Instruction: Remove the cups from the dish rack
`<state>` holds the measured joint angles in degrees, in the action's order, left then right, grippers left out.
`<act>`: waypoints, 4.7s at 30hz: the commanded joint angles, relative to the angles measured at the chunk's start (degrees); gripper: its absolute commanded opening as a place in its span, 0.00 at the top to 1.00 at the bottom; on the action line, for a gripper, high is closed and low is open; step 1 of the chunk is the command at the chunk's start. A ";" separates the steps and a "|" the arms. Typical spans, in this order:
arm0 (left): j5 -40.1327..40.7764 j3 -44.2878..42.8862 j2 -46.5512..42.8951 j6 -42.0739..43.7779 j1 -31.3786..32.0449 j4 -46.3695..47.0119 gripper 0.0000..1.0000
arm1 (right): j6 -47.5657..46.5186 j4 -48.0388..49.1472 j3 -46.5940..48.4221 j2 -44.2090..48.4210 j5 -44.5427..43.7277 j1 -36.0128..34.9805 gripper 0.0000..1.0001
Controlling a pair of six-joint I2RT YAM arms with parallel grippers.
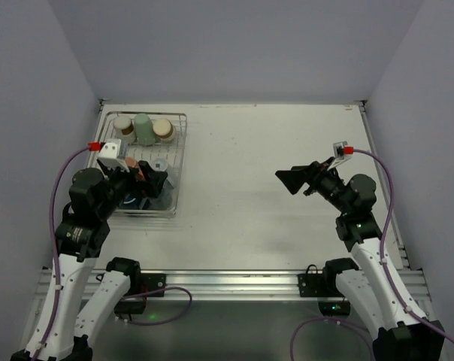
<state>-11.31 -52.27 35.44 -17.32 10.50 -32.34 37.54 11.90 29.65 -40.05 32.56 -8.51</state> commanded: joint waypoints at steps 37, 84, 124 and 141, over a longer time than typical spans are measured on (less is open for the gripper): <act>18.77 -0.38 25.46 -0.25 4.53 -6.51 0.00 | -5.02 -3.64 3.22 -3.45 -3.73 -4.93 0.01; 13.96 -1.96 9.22 -4.38 4.61 4.82 0.85 | 8.76 8.89 3.40 -8.28 1.37 -13.09 0.04; -26.77 15.99 10.53 -21.84 8.22 42.51 0.00 | 27.78 43.33 12.10 -34.58 -5.39 -30.16 1.00; 6.03 10.79 4.99 1.41 8.22 14.68 0.00 | -18.72 -35.84 49.33 -47.10 -27.62 -17.06 1.00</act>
<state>-12.62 -40.60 41.06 -20.91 18.57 -13.69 30.46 -10.87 67.70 -81.19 11.88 -25.39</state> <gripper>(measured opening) 0.998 0.109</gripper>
